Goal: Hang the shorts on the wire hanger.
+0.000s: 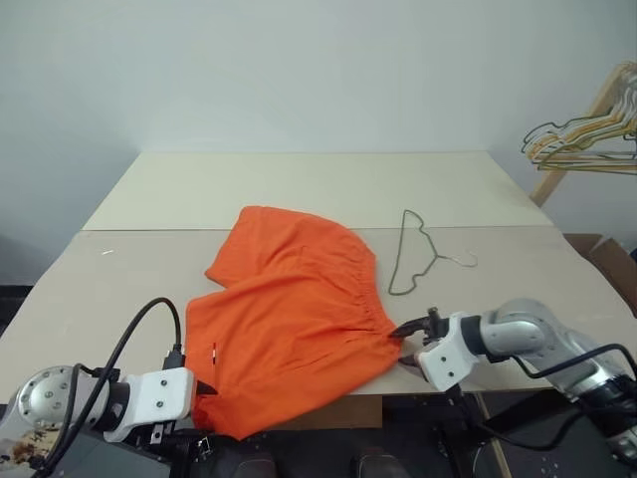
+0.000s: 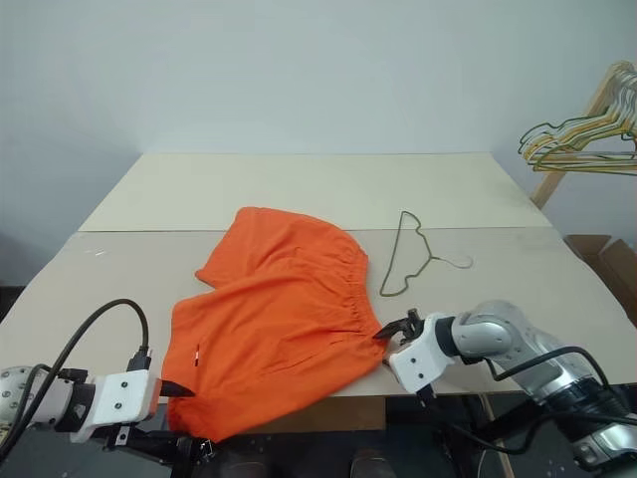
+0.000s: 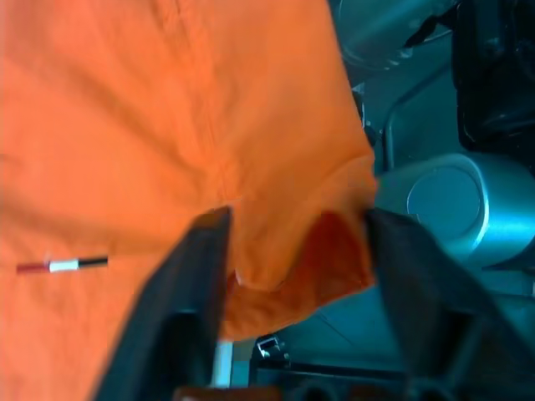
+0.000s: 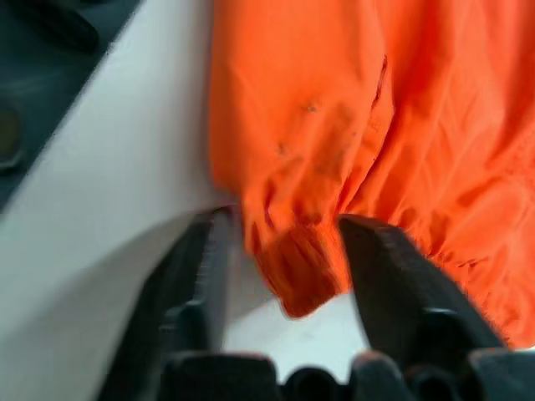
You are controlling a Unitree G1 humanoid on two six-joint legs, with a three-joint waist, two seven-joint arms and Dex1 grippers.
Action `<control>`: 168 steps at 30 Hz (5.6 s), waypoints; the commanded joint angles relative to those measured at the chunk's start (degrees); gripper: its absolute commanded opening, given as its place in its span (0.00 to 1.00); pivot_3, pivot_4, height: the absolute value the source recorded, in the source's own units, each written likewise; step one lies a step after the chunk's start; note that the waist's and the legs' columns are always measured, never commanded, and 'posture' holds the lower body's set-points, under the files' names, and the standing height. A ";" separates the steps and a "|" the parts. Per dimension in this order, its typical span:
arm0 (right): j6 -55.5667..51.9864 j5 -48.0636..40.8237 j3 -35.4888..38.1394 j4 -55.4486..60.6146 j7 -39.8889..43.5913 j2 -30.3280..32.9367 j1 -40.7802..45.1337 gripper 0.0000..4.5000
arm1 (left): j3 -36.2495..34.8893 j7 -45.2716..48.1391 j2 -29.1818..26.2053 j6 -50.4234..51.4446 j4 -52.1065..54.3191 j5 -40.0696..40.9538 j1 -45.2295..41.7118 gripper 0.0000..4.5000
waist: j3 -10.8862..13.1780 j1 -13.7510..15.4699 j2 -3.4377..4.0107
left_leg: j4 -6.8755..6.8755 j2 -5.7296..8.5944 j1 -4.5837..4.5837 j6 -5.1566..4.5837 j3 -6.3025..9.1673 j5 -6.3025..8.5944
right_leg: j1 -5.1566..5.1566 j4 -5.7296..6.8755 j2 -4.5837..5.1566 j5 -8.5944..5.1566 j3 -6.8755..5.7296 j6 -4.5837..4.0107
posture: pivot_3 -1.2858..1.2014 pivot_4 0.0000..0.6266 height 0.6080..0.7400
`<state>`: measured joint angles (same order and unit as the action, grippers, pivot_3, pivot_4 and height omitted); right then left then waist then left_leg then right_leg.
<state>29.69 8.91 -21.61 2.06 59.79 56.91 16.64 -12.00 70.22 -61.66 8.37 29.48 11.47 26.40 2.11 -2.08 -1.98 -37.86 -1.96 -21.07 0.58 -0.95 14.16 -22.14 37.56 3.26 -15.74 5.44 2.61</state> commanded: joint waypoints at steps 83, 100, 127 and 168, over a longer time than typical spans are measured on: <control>-75.12 -9.49 17.55 -49.68 -33.62 -38.03 32.82 0.00 | 6.96 -7.15 8.31 2.61 -1.00 6.58 -21.67 1.00 | -0.13 -4.96 0.03 | 0.05 0.03 -0.21 -0.01 0.52 0.05 | -0.08 0.01 -0.08 0.01 -0.21 0.04 | 0.52 0.00 1.00; -67.15 -14.78 23.40 -8.74 -34.39 -36.39 19.58 0.00 | -0.11 -27.01 29.71 20.04 -3.86 32.76 -36.02 1.00 | -0.13 -3.62 0.11 | -0.04 0.12 -0.66 -0.01 0.95 0.05 | -0.38 0.07 0.04 0.06 -0.18 0.19 | 0.51 0.00 1.00; -27.68 -10.53 11.32 9.93 -28.35 -39.18 1.94 0.00 | -4.78 -55.23 47.80 30.83 -14.83 55.08 -54.31 0.45 | -0.17 -3.46 0.05 | -0.21 0.27 -0.59 0.08 0.84 0.03 | -0.14 -0.06 0.04 0.11 -0.33 0.23 | 0.50 0.00 1.00; -81.56 -55.92 16.43 5.80 11.03 -17.38 16.37 0.86 | -10.26 -10.75 31.12 29.24 -14.69 61.61 -51.96 0.00 | -0.10 -3.36 0.14 | -0.21 0.10 -0.74 0.00 0.93 0.07 | 0.00 -0.46 -0.06 0.14 -0.61 0.17 | 0.50 0.00 1.00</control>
<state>-51.53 -46.25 -6.14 6.35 71.36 40.01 31.15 -22.11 59.42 -30.62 38.80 13.69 72.26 -24.11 2.02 -5.44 -1.85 -38.08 -1.86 -21.88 0.58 -0.02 14.23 -22.20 37.10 3.20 -15.59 4.83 2.78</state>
